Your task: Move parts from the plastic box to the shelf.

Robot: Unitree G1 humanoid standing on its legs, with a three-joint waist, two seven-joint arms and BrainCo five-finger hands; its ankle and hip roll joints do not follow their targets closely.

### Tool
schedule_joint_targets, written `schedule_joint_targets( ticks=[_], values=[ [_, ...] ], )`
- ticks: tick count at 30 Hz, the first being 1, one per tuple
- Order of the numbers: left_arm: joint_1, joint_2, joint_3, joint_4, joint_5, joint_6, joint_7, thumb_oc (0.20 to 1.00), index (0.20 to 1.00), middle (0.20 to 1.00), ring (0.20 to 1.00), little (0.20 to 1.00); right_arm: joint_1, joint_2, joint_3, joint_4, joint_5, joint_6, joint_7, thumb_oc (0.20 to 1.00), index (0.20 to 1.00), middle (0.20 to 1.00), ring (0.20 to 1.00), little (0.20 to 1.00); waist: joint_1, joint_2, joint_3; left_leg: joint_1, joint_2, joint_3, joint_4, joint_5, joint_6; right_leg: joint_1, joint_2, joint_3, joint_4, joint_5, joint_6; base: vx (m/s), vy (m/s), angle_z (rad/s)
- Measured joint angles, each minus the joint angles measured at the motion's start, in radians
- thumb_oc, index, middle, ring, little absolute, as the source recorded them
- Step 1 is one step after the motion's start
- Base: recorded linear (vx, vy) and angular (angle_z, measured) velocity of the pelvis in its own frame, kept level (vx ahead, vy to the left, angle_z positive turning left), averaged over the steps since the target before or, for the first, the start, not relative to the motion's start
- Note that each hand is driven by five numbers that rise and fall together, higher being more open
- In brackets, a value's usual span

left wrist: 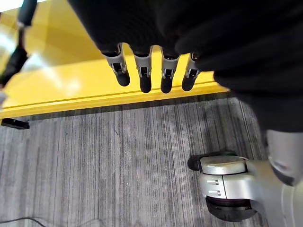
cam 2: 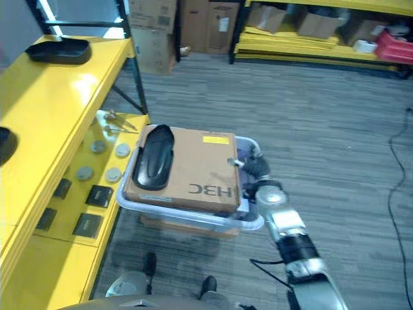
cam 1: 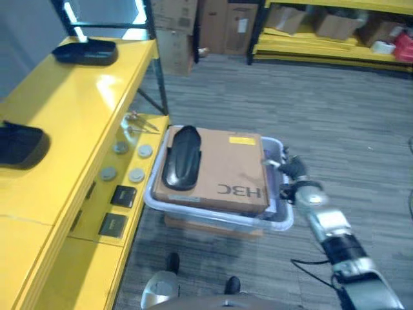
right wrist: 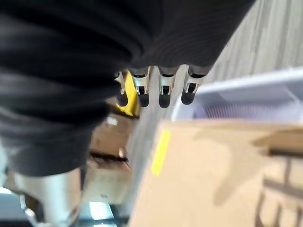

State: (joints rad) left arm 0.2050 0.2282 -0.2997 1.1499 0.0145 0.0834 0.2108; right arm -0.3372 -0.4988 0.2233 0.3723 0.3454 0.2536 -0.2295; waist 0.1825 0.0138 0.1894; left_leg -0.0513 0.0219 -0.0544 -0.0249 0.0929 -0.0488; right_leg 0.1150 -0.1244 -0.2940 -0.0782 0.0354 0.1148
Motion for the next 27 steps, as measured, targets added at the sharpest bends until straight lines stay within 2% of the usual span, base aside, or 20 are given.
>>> schedule_joint_targets(
  ticks=[2, 5, 10, 14, 27],
  values=[
    [-0.015, 0.008, -0.019, 0.000, 0.002, -0.002, 0.000, 1.000, 1.000, 1.000, 1.000, 1.000, -0.041, 0.020, 0.008, 0.083, 0.000, 0.007, -0.004, 1.000, 1.000, 1.000, 1.000, 1.000, 0.055, 0.008, 0.010, -0.008, -0.024, -0.016, 0.001, 0.004, 0.008, -0.001, -0.022, -0.023, 0.011, -0.004, 0.007, -0.03, 0.119, 0.42],
    [-0.022, 0.025, -0.033, 0.001, 0.010, -0.006, -0.004, 1.000, 1.000, 1.000, 1.000, 1.000, -0.135, 0.039, 0.013, 0.212, 0.000, 0.007, -0.043, 1.000, 1.000, 1.000, 1.000, 1.000, 0.099, 0.008, 0.015, -0.029, -0.055, -0.037, 0.006, 0.008, 0.017, -0.014, -0.053, -0.050, 0.034, -0.015, 0.022, -0.07, 0.097, 0.31],
    [-0.066, 0.056, -0.062, 0.003, 0.009, -0.023, -0.009, 1.000, 1.000, 1.000, 1.000, 1.000, -0.247, 0.038, 0.010, 0.350, 0.001, -0.024, -0.086, 1.000, 1.000, 1.000, 1.000, 1.000, 0.140, 0.009, 0.079, -0.044, -0.084, -0.062, 0.013, 0.013, 0.024, -0.014, -0.079, -0.077, 0.050, -0.021, 0.031, -0.04, 0.056, 0.21],
    [-0.076, 0.058, -0.063, 0.001, 0.009, -0.028, -0.024, 1.000, 1.000, 1.000, 1.000, 1.000, -0.251, 0.038, 0.010, 0.383, 0.001, -0.032, -0.096, 1.000, 1.000, 1.000, 1.000, 1.000, 0.151, 0.008, 0.093, -0.057, -0.095, -0.084, 0.024, 0.008, 0.020, -0.010, -0.083, -0.099, 0.052, -0.020, 0.034, 0.01, 0.047, 0.16],
    [-0.075, 0.063, -0.057, 0.000, 0.006, -0.047, -0.040, 1.000, 1.000, 1.000, 1.000, 1.000, -0.252, 0.034, 0.043, 0.473, -0.012, -0.031, -0.109, 1.000, 1.000, 1.000, 1.000, 1.000, 0.180, -0.004, 0.116, -0.072, -0.100, -0.096, 0.047, 0.007, 0.023, -0.007, -0.082, -0.110, 0.052, -0.023, 0.039, 0.00, 0.022, 0.02]
  ],
)
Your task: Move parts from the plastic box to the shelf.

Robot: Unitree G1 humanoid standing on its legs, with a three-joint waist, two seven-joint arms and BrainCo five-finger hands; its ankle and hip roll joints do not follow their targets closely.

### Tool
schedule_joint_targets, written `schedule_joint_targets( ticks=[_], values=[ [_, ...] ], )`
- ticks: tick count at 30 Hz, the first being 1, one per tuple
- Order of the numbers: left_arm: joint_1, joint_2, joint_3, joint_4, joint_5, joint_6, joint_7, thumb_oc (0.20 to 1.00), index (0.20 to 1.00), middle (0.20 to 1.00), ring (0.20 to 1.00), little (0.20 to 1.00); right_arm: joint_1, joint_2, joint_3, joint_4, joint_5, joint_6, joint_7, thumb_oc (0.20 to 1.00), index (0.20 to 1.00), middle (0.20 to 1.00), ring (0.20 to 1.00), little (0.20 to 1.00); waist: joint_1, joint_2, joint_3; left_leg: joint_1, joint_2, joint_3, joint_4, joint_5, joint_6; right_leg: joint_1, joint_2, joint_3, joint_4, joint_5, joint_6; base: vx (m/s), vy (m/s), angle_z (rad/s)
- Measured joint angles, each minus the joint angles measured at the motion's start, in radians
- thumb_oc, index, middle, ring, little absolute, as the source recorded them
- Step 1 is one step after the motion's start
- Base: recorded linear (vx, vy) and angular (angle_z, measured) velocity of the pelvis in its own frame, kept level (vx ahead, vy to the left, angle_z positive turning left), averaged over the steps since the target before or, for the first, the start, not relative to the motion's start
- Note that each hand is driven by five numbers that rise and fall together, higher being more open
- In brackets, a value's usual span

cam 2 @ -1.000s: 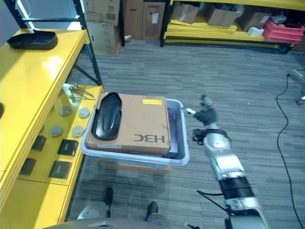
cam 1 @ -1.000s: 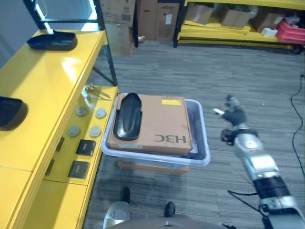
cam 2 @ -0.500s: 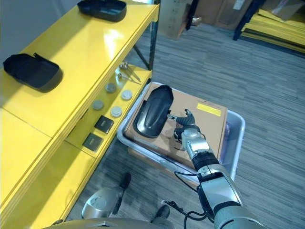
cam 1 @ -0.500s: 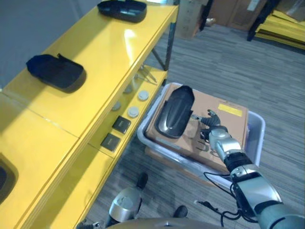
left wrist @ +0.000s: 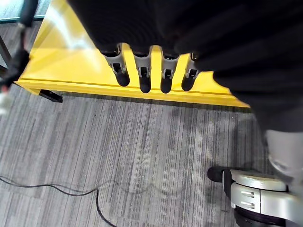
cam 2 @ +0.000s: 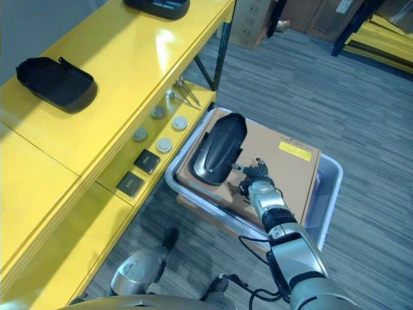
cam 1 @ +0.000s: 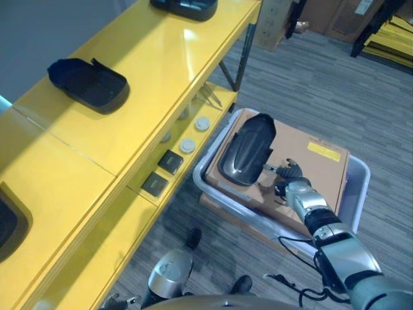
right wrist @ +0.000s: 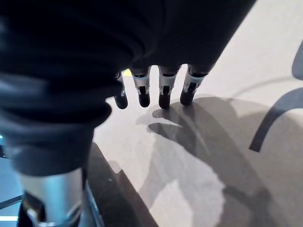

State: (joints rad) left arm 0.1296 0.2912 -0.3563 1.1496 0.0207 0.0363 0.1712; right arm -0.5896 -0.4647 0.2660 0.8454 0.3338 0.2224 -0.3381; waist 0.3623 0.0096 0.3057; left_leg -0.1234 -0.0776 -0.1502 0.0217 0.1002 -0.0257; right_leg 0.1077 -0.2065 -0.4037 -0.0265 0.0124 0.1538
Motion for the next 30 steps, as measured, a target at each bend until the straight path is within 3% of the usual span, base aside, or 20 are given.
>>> schedule_joint_targets(
  ticks=[17, 23, 28, 29, 30],
  values=[
    [-0.001, 0.020, 0.000, -0.001, -0.019, -0.018, -0.004, 1.000, 1.000, 1.000, 1.000, 1.000, -0.056, -0.020, 0.009, 0.115, -0.033, 0.006, 0.002, 1.000, 1.000, 1.000, 1.000, 1.000, 0.046, -0.021, 0.024, -0.040, -0.006, -0.042, 0.029, -0.001, -0.003, -0.004, 0.006, -0.042, 0.000, -0.010, 0.006, -0.01, 0.010, 0.07],
    [-0.002, 0.025, 0.000, -0.001, -0.019, -0.020, -0.005, 1.000, 1.000, 1.000, 1.000, 1.000, -0.087, -0.026, 0.048, 0.182, -0.105, 0.023, 0.035, 1.000, 1.000, 1.000, 1.000, 1.000, 0.063, -0.025, 0.026, -0.042, -0.009, -0.046, 0.031, -0.001, -0.004, -0.003, 0.006, -0.045, 0.001, -0.010, 0.007, 0.00, -0.005, 0.01],
    [-0.032, 0.050, -0.007, -0.001, -0.019, -0.021, -0.012, 1.000, 1.000, 1.000, 1.000, 1.000, -0.115, -0.036, 0.154, 0.252, -0.224, 0.032, 0.077, 1.000, 1.000, 1.000, 1.000, 1.000, 0.079, -0.042, 0.036, -0.053, -0.008, -0.066, 0.039, -0.001, -0.004, -0.004, 0.015, -0.054, 0.001, -0.012, 0.009, -0.02, -0.044, 0.09],
    [-0.046, 0.055, -0.010, -0.001, -0.019, -0.021, -0.012, 1.000, 1.000, 1.000, 1.000, 1.000, -0.136, -0.038, 0.165, 0.278, -0.233, 0.045, 0.096, 0.840, 0.840, 0.840, 0.840, 0.840, 0.086, -0.044, 0.036, -0.060, -0.006, -0.068, 0.042, 0.000, -0.005, -0.007, 0.018, -0.055, 0.001, -0.012, 0.009, -0.03, -0.057, 0.09],
    [-0.052, 0.058, -0.013, -0.001, -0.020, -0.022, -0.012, 1.000, 1.000, 1.000, 1.000, 1.000, -0.139, -0.039, 0.174, 0.278, -0.245, 0.048, 0.100, 0.602, 0.602, 0.602, 0.602, 0.602, 0.088, -0.046, 0.038, -0.067, -0.004, -0.071, 0.048, -0.002, -0.007, -0.009, 0.021, -0.056, 0.001, -0.012, 0.009, -0.03, -0.057, 0.06]
  ],
)
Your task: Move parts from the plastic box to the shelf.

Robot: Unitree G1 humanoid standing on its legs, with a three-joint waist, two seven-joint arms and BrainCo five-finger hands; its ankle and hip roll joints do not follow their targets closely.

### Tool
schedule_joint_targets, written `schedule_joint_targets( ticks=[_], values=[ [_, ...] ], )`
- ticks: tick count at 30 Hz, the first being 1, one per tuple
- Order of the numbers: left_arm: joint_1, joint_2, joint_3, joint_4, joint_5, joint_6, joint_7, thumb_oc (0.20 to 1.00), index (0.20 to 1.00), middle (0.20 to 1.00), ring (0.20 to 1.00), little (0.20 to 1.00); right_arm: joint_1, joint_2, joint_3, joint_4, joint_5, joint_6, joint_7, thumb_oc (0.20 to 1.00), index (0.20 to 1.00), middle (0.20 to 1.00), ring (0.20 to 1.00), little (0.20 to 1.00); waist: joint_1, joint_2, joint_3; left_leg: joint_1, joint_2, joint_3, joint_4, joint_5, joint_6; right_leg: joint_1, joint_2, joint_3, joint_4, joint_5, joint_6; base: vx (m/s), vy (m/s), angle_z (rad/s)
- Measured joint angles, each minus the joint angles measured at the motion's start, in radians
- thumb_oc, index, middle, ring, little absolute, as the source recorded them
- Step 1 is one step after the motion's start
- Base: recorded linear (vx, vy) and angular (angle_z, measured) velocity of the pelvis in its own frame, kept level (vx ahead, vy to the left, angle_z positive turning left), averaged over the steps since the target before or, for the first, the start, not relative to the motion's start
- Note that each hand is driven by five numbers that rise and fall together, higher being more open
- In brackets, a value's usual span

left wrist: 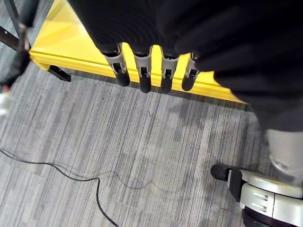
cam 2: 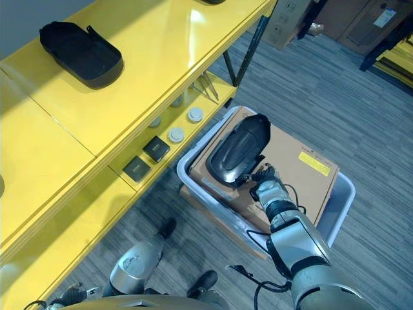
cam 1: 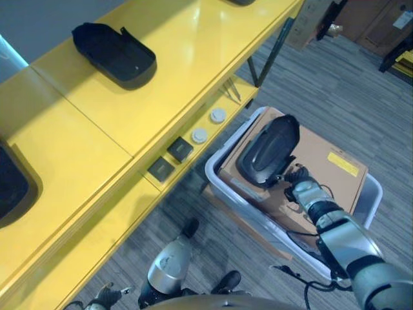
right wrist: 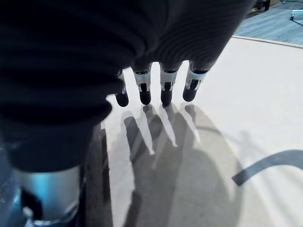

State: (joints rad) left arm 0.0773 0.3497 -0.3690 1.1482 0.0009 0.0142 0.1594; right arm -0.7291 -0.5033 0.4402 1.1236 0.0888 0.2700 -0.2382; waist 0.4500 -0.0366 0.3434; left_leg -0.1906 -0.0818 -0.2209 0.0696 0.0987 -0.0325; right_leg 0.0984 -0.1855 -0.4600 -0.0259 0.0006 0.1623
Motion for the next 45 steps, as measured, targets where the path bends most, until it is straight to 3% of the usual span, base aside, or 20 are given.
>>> schedule_joint_targets(
  ticks=[2, 6, 7, 10, 20, 25, 29, 31, 35, 36, 39, 41, 45],
  values=[
    [-0.012, 0.015, -0.006, -0.001, 0.000, -0.001, -0.003, 1.000, 1.000, 1.000, 1.000, 1.000, -0.001, -0.004, 0.021, 0.000, -0.019, 0.008, 0.000, 0.200, 0.200, 0.200, 0.200, 0.200, 0.006, -0.010, 0.005, -0.007, 0.004, -0.001, 0.000, 0.002, -0.002, -0.009, 0.004, 0.002, 0.003, -0.001, -0.001, -0.02, -0.047, 0.00],
    [-0.017, 0.033, -0.007, -0.011, 0.000, -0.002, -0.014, 1.000, 1.000, 1.000, 1.000, 1.000, -0.003, -0.031, 0.020, -0.001, -0.017, -0.005, -0.001, 0.222, 0.222, 0.222, 0.222, 0.222, 0.011, -0.017, 0.009, -0.013, 0.004, -0.001, 0.000, 0.002, -0.003, -0.014, 0.005, 0.002, 0.002, 0.000, -0.001, -0.01, -0.042, 0.01],
    [-0.017, 0.034, -0.007, -0.023, 0.000, -0.002, -0.014, 1.000, 1.000, 1.000, 1.000, 1.000, -0.003, -0.031, 0.018, 0.001, -0.013, -0.005, -0.003, 0.269, 0.269, 0.269, 0.269, 0.269, 0.012, -0.018, 0.010, -0.013, 0.004, -0.002, 0.000, 0.002, -0.003, -0.014, 0.005, 0.001, 0.002, 0.001, 0.001, -0.01, -0.046, 0.03],
    [-0.020, 0.034, -0.007, -0.037, -0.001, -0.007, -0.014, 1.000, 1.000, 1.000, 1.000, 1.000, -0.001, -0.018, 0.018, -0.001, 0.016, -0.006, 0.019, 0.307, 0.307, 0.307, 0.307, 0.307, 0.010, -0.019, 0.010, -0.014, 0.005, -0.002, 0.000, 0.001, -0.004, -0.014, 0.007, 0.001, 0.000, 0.001, 0.000, -0.02, -0.049, 0.01],
    [-0.029, 0.036, -0.006, -0.041, -0.040, -0.050, -0.013, 1.000, 1.000, 1.000, 1.000, 1.000, 0.023, -0.005, 0.012, -0.031, 0.065, -0.027, 0.018, 0.288, 0.288, 0.288, 0.288, 0.288, -0.016, -0.020, 0.011, -0.005, 0.013, 0.007, 0.000, 0.000, -0.006, -0.011, 0.011, 0.011, 0.000, 0.006, -0.007, 0.00, -0.046, -0.03],
    [-0.040, 0.038, 0.012, -0.093, -0.090, -0.107, -0.024, 1.000, 1.000, 1.000, 1.000, 1.000, 0.065, -0.005, -0.021, -0.060, 0.086, -0.029, 0.017, 0.200, 0.200, 0.200, 0.200, 0.200, -0.033, -0.020, 0.010, 0.016, 0.023, 0.018, -0.002, -0.001, -0.006, 0.003, 0.016, 0.022, -0.001, 0.009, -0.012, 0.02, -0.077, -0.08],
    [-0.038, 0.059, 0.020, -0.230, -0.167, -0.143, -0.071, 1.000, 1.000, 1.000, 1.000, 1.000, 0.113, -0.008, -0.049, -0.154, 0.115, -0.025, 0.006, 0.200, 0.200, 0.200, 0.200, 0.200, -0.056, -0.022, 0.008, 0.045, 0.027, 0.030, -0.002, -0.008, -0.007, 0.025, 0.016, 0.038, -0.001, 0.010, -0.013, 0.01, -0.081, -0.11],
    [-0.024, 0.082, 0.035, -0.429, -0.227, -0.141, -0.127, 1.000, 1.000, 1.000, 1.000, 1.000, 0.184, -0.018, -0.101, -0.290, 0.150, -0.020, -0.033, 0.200, 0.200, 0.200, 0.200, 0.200, -0.068, -0.022, 0.006, 0.057, 0.028, 0.032, -0.002, -0.008, -0.006, 0.036, 0.016, 0.040, 0.001, 0.010, -0.014, 0.02, -0.075, -0.04],
    [-0.025, 0.105, 0.058, -0.699, -0.292, -0.116, -0.190, 1.000, 1.000, 1.000, 1.000, 1.000, 0.298, -0.017, -0.146, -0.467, 0.176, -0.010, -0.069, 0.200, 0.200, 0.200, 0.200, 0.200, -0.090, -0.023, -0.023, 0.080, 0.031, 0.058, -0.002, -0.023, 0.008, 0.043, 0.011, 0.068, 0.002, 0.012, -0.015, 0.01, -0.041, -0.21],
    [-0.027, 0.116, 0.059, -0.776, -0.327, -0.100, -0.222, 1.000, 1.000, 1.000, 1.000, 1.000, 0.337, -0.016, -0.153, -0.511, 0.181, -0.010, -0.076, 0.200, 0.200, 0.200, 0.200, 0.200, -0.114, -0.020, -0.054, 0.084, 0.030, 0.069, -0.004, -0.024, 0.010, 0.042, 0.008, 0.080, 0.003, 0.012, -0.016, 0.01, -0.010, -0.22],
    [-0.061, 0.117, 0.056, -0.847, -0.395, -0.022, -0.276, 1.000, 1.000, 1.000, 1.000, 1.000, 0.416, -0.017, -0.171, -0.554, 0.179, -0.013, -0.081, 0.200, 0.200, 0.200, 0.200, 0.200, -0.182, 0.003, -0.114, 0.119, 0.041, 0.111, -0.021, -0.021, 0.016, 0.045, 0.008, 0.123, -0.004, 0.015, -0.019, -0.02, -0.009, -0.40],
    [-0.099, 0.097, 0.041, -0.894, -0.475, 0.054, -0.265, 1.000, 1.000, 1.000, 1.000, 1.000, 0.431, -0.015, -0.169, -0.627, 0.178, -0.011, -0.078, 0.200, 0.200, 0.200, 0.200, 0.200, -0.217, 0.015, -0.119, 0.138, 0.051, 0.145, -0.029, -0.022, 0.017, 0.040, 0.009, 0.155, -0.009, 0.018, -0.023, -0.02, 0.003, -0.48],
    [-0.268, 0.021, 0.011, -0.851, -0.547, 0.097, -0.229, 1.000, 1.000, 1.000, 1.000, 1.000, 0.429, -0.009, -0.167, -0.734, 0.178, -0.033, -0.071, 0.200, 0.200, 0.200, 0.200, 0.200, -0.290, 0.028, -0.146, 0.167, 0.062, 0.180, -0.057, -0.016, 0.016, 0.049, 0.018, 0.197, -0.031, 0.046, -0.023, -0.01, 0.010, -0.36]
  ],
)
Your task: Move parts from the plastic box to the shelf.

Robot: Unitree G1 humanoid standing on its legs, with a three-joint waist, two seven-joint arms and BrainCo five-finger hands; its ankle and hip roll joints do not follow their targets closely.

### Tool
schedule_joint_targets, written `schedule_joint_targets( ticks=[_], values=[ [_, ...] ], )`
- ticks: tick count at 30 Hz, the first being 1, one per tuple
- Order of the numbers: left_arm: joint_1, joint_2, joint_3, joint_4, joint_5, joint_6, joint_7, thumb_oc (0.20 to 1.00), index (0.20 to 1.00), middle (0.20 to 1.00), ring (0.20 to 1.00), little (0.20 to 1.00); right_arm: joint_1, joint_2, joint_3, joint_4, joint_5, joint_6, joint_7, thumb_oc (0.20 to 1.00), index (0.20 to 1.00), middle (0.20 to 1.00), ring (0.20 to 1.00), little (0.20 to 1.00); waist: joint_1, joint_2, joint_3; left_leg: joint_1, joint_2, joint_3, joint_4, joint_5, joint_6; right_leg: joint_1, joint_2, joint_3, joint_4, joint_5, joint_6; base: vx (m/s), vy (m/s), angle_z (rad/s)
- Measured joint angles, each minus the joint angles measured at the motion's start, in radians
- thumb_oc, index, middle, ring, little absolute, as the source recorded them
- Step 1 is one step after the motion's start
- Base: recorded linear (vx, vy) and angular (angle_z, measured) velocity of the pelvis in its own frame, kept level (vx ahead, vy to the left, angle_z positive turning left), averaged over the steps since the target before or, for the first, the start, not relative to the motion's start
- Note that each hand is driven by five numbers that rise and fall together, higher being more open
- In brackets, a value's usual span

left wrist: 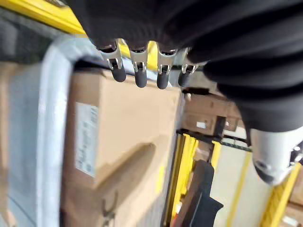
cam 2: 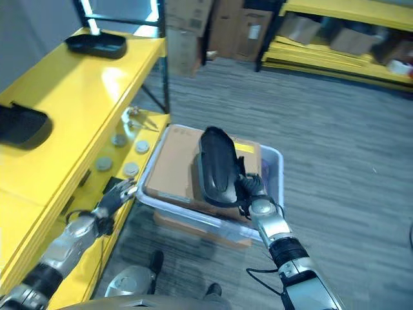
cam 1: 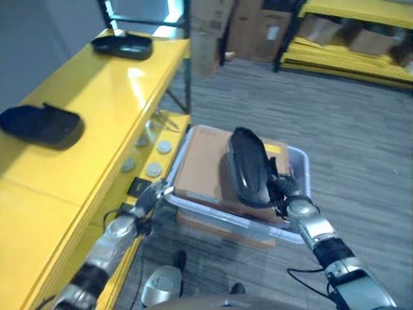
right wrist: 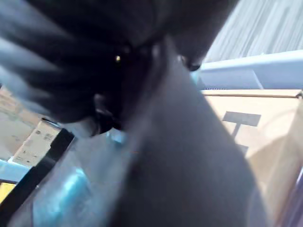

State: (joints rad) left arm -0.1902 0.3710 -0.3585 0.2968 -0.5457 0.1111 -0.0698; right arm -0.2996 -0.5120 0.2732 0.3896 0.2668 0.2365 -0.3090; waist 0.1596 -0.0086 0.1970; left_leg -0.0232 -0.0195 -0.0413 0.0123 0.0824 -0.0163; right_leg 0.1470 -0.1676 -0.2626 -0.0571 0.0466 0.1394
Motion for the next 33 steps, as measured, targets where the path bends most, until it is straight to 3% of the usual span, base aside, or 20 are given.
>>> schedule_joint_targets(
  ticks=[4, 10, 15, 19, 22, 33],
  values=[
    [-0.080, -0.047, -0.018, 0.078, -0.005, 0.049, 0.058, 1.000, 1.000, 1.000, 1.000, 1.000, -0.035, 0.000, 0.028, -0.020, 0.000, 0.000, 0.003, 0.200, 0.200, 0.200, 0.200, 0.200, -0.042, 0.001, -0.032, 0.019, 0.010, 0.044, -0.015, -0.001, -0.001, -0.009, 0.003, 0.037, 0.000, 0.001, -0.002, -0.01, 0.018, -0.27],
    [-0.146, -0.128, -0.019, 0.169, -0.128, 0.123, 0.154, 1.000, 1.000, 1.000, 1.000, 1.000, -0.121, 0.023, 0.080, -0.033, 0.000, 0.007, 0.017, 0.200, 0.200, 0.200, 0.200, 0.200, -0.082, 0.002, -0.038, 0.043, 0.012, 0.071, -0.035, 0.002, 0.000, -0.009, 0.002, 0.065, 0.000, 0.003, -0.001, 0.01, 0.015, -0.14],
    [-0.219, -0.151, -0.017, 0.204, -0.164, 0.125, 0.174, 1.000, 1.000, 1.000, 1.000, 1.000, -0.186, 0.061, 0.111, -0.061, 0.001, 0.020, 0.042, 0.200, 0.200, 0.200, 0.200, 0.200, -0.091, 0.002, -0.040, 0.064, 0.012, 0.085, -0.047, 0.002, 0.000, -0.004, 0.000, 0.079, 0.003, 0.003, -0.001, 0.02, 0.000, -0.08],
    [-0.219, -0.164, -0.013, 0.166, -0.281, 0.115, 0.200, 1.000, 1.000, 1.000, 1.000, 1.000, -0.186, 0.073, 0.127, -0.049, 0.000, 0.051, 0.048, 0.200, 0.200, 0.200, 0.200, 0.200, -0.094, -0.001, -0.043, 0.071, 0.012, 0.092, -0.056, 0.002, 0.001, -0.004, -0.001, 0.083, 0.002, 0.004, 0.001, 0.03, -0.003, -0.05],
    [-0.219, -0.144, 0.009, 0.134, -0.317, 0.062, 0.210, 1.000, 1.000, 1.000, 1.000, 1.000, -0.182, 0.072, 0.154, 0.007, 0.000, 0.056, 0.060, 0.200, 0.200, 0.200, 0.200, 0.200, -0.084, -0.001, -0.043, 0.071, 0.012, 0.088, -0.055, 0.003, 0.001, -0.002, 0.000, 0.079, 0.000, 0.004, 0.001, 0.01, -0.002, 0.01],
    [-0.219, -0.104, 0.004, 0.067, -0.308, 0.050, 0.172, 1.000, 1.000, 1.000, 1.000, 1.000, -0.182, 0.073, 0.158, 0.019, 0.000, 0.055, 0.083, 0.200, 0.200, 0.200, 0.200, 0.200, -0.053, -0.002, -0.043, 0.071, 0.008, 0.066, -0.059, 0.007, 0.001, 0.010, -0.001, 0.056, -0.004, 0.003, 0.001, 0.01, -0.001, 0.05]
  ],
)
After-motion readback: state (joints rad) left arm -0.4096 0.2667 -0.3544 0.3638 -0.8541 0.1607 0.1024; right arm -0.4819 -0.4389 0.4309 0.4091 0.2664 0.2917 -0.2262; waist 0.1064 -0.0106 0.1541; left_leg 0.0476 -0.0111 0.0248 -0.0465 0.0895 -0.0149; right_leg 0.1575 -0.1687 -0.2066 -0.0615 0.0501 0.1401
